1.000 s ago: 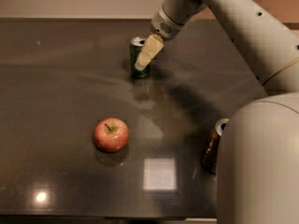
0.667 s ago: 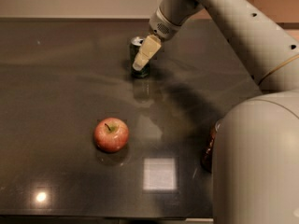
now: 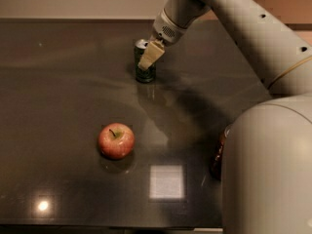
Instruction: Move green can near apple
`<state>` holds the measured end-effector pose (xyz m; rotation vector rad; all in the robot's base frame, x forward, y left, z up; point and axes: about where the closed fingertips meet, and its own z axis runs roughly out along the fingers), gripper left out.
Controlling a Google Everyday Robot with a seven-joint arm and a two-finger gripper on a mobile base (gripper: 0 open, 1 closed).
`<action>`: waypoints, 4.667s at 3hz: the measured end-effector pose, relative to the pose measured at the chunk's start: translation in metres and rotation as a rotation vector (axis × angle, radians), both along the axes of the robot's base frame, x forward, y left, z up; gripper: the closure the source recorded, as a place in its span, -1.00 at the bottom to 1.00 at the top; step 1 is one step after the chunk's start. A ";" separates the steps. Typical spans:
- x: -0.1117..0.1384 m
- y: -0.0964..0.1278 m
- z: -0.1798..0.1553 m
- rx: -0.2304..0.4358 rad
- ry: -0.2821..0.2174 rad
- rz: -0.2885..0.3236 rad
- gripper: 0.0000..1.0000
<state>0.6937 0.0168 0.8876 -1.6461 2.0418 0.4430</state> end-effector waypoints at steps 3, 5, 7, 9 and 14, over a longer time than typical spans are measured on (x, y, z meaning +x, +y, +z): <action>-0.050 -0.010 0.016 -0.024 0.022 0.133 1.00; -0.114 -0.021 0.019 -0.037 0.047 0.277 1.00; -0.165 -0.021 0.017 0.005 0.058 0.446 1.00; -0.193 -0.022 0.013 0.012 0.056 0.533 0.67; -0.220 -0.021 -0.002 0.006 0.064 0.596 -1.00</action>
Offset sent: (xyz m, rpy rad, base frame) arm -0.0492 -0.0087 0.0229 -0.0203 0.0143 0.1427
